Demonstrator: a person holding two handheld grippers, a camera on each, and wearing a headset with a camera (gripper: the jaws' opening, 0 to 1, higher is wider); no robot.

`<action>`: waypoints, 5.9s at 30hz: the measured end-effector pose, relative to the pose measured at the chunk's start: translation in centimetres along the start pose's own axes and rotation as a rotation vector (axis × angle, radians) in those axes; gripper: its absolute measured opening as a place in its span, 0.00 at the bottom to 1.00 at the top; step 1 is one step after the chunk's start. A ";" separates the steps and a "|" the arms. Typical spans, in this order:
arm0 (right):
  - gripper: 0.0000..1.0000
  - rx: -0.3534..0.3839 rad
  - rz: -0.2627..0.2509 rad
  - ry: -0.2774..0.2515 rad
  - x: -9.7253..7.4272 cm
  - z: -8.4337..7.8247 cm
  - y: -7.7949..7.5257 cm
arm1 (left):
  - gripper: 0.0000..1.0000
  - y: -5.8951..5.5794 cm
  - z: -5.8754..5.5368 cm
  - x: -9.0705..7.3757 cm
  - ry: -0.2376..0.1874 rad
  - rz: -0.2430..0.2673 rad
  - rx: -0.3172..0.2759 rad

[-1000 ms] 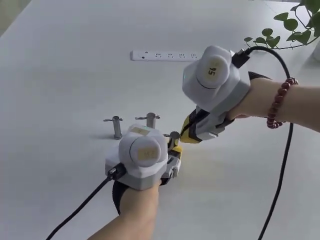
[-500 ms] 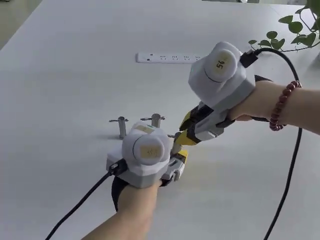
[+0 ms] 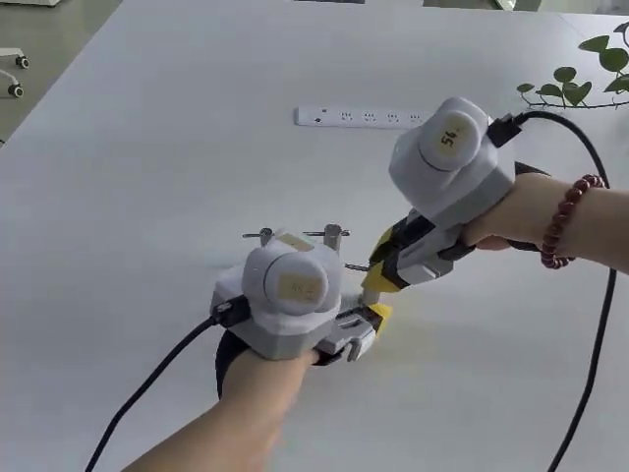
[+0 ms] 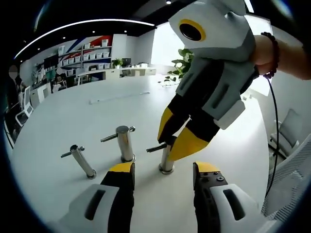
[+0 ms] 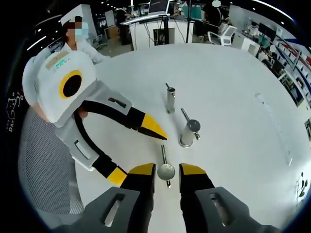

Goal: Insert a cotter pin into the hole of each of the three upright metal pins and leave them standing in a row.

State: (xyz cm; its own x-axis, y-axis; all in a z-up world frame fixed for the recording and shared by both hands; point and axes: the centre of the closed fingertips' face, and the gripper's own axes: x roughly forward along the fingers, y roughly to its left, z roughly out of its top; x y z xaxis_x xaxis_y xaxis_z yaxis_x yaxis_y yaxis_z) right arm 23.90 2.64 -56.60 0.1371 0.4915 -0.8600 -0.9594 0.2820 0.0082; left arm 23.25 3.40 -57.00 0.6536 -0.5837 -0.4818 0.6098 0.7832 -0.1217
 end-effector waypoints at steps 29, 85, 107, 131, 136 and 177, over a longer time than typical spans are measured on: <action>0.08 -0.039 0.054 0.007 0.1 0.0 0.5 | 0.51 0.2 1.6 -5.6 -0.066 -0.065 0.021; 0.08 -0.167 0.042 -0.014 -1.1 -1.1 -5.1 | 0.64 5.2 1.8 -11.4 -0.152 0.009 0.031; 0.12 -0.184 0.090 -0.062 -0.8 -0.8 -5.4 | 0.63 5.2 1.7 -11.2 -0.130 0.005 0.054; 0.41 0.169 -0.086 -0.242 -3.8 1.0 -4.5 | 0.67 7.5 2.2 -11.6 -0.120 0.084 -0.012; 0.43 0.305 -0.157 -0.281 -4.6 1.0 -4.5 | 0.67 8.2 2.6 -11.3 -0.119 0.116 -0.038; 0.67 0.541 -0.406 -0.435 -5.8 -3.0 1.1 | 0.75 6.7 1.7 -10.8 -0.093 0.210 -0.071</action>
State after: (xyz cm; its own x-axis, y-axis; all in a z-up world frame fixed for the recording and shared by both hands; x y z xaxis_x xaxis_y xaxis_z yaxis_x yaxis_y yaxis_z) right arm 21.33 -2.37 -53.14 0.6401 0.5105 -0.5742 -0.5771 0.8128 0.0793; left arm 20.98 14.59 -51.14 0.8031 -0.4208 -0.4218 0.4248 0.9008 -0.0898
